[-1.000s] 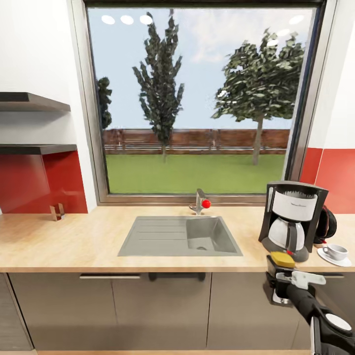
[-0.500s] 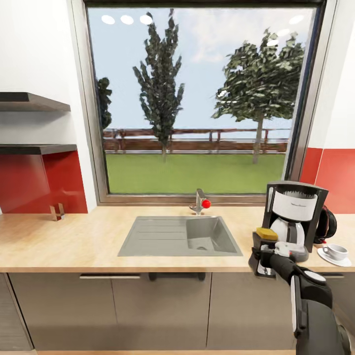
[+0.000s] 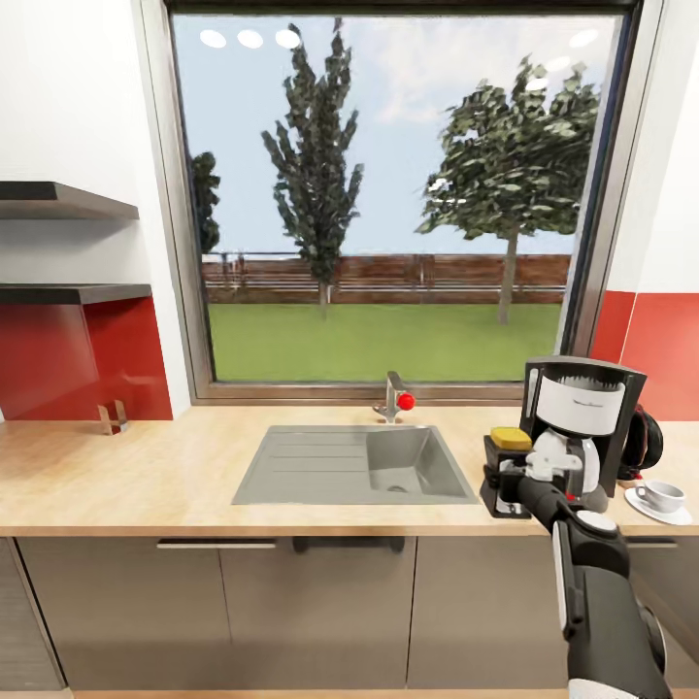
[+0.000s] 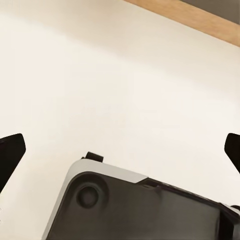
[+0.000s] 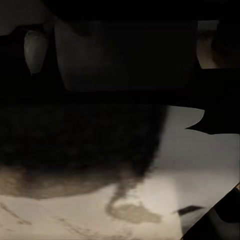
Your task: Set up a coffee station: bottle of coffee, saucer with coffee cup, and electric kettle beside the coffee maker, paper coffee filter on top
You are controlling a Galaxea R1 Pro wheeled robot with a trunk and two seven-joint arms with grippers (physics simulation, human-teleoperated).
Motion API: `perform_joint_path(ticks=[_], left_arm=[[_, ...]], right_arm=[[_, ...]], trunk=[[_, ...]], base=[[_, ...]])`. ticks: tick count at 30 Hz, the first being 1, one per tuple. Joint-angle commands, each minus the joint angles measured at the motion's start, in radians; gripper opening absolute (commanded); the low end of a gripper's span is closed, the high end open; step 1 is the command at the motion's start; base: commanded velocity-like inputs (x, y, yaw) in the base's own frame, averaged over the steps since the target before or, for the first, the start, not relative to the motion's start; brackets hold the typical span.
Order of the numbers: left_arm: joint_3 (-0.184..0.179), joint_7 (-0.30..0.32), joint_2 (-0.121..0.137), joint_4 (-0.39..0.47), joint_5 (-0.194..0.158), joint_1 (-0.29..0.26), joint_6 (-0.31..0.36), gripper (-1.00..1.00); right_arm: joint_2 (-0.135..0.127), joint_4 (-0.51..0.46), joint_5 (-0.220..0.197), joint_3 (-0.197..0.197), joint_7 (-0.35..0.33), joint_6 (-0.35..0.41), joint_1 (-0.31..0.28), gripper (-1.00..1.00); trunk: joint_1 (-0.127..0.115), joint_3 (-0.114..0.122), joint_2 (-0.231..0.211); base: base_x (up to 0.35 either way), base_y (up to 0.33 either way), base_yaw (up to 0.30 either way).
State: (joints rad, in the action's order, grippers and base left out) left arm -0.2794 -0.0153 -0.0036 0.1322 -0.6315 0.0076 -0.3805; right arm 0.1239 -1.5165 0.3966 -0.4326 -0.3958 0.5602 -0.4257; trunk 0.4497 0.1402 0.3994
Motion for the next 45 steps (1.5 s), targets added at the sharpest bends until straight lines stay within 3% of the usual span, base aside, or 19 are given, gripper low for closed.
perform_joint_path(ticks=[1,4,7,20,25,37,45], left_arm=[[-0.009,-0.002,0.0,0.0,-0.008,0.0,-0.002,1.0],[-0.009,-0.002,0.001,-0.001,-0.006,0.0,0.002,1.0],[-0.009,-0.002,0.001,-0.001,-0.004,0.0,0.005,1.0],[-0.008,-0.002,0.005,-0.002,-0.011,0.0,0.008,1.0],[-0.007,-0.002,0.007,-0.005,-0.013,0.001,0.007,1.0],[-0.007,-0.002,0.005,-0.005,-0.011,0.0,0.007,1.0],[-0.008,-0.002,0.003,-0.005,-0.005,0.0,0.002,1.0]], right_arm=[[-0.008,0.014,0.008,-0.002,-0.01,-0.011,-0.001,-1.0],[-0.035,0.076,0.006,-0.001,-0.009,-0.061,0.0,-1.0],[-0.044,0.107,0.003,0.0,-0.004,-0.087,0.001,-1.0],[-0.048,0.183,-0.004,-0.001,0.03,-0.132,0.0,-1.0],[-0.049,0.222,-0.054,-0.001,0.072,-0.157,-0.002,-1.0],[-0.052,0.267,-0.097,-0.004,0.097,-0.222,-0.002,-1.0],[-0.091,0.393,-0.093,-0.005,0.134,-0.312,-0.004,-1.0]], trunk=[[0.0,0.0,0.001],[0.0,0.0,0.001],[0.0,0.0,0.001],[0.0,0.0,0.001],[0.0,0.0,0.001],[0.0,0.0,0.001],[0.0,0.0,0.001]], base=[[0.0,0.0,0.0],[0.03,-0.013,0.0],[0.136,-0.104,0.0],[0.081,-0.031,0.0],[0.183,0.012,0.0],[0.007,0.0,0.0],[0.125,-0.081,0.0]])
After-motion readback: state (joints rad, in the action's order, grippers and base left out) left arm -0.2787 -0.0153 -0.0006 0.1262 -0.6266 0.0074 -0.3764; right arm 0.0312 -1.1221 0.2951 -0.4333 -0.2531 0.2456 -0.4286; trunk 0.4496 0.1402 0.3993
